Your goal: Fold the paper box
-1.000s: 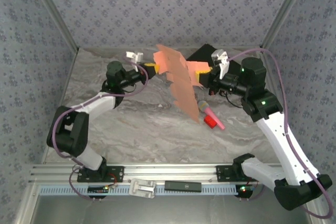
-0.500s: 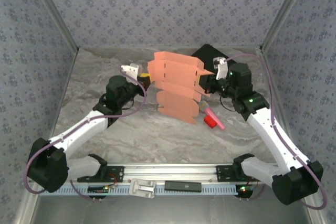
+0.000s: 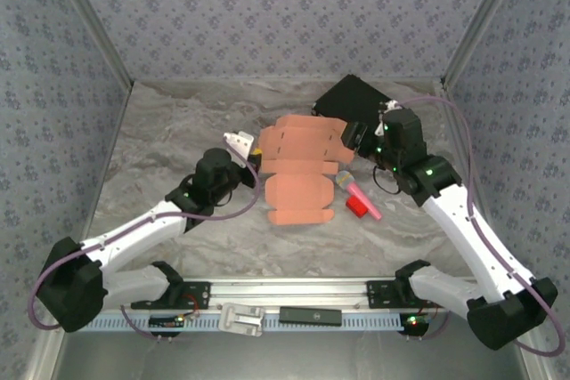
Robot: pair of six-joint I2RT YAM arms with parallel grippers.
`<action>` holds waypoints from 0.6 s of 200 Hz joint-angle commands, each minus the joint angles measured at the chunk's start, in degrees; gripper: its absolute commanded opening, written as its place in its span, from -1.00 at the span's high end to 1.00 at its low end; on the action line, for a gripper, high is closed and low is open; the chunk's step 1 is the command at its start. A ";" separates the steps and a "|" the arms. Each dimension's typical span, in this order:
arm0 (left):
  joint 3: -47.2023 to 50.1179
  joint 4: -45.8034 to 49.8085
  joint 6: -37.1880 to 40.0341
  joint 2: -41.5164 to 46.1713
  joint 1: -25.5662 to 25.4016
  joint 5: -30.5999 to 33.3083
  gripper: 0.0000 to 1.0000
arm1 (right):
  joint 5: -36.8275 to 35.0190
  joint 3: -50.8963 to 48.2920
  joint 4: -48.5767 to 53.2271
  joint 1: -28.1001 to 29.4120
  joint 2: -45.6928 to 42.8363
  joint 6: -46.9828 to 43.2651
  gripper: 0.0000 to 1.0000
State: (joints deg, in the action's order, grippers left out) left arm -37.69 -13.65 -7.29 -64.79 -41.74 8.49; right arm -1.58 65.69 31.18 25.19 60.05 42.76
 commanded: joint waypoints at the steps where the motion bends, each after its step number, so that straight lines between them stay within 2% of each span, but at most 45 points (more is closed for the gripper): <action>1: 0.95 -3.82 4.02 2.38 -2.03 3.22 1.00 | -6.32 4.59 9.64 1.97 -0.41 18.46 -0.15; 18: 1.73 -4.30 5.64 3.04 -3.18 4.19 1.00 | -3.20 4.50 7.87 2.43 1.41 30.09 -0.15; 33: 2.52 -4.81 6.89 3.82 -3.77 4.51 1.00 | 0.16 8.69 10.53 2.20 6.24 38.04 -0.17; 70: 3.33 -4.80 8.59 5.55 -4.49 5.05 1.00 | 12.30 21.53 16.76 -0.87 19.66 41.79 -0.18; 96: 3.28 -4.81 9.25 5.56 -5.22 5.14 1.00 | 19.40 21.62 13.34 -1.94 24.54 46.84 -0.20; 120: 2.99 -4.82 9.70 5.14 -5.57 5.26 1.00 | 21.79 20.37 9.24 -2.15 27.06 49.38 -0.21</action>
State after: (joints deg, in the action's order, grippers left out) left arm -34.52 -16.51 0.73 -60.14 -46.70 12.93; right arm 14.00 85.86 42.39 23.31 85.45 86.11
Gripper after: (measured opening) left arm 0.061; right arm 0.604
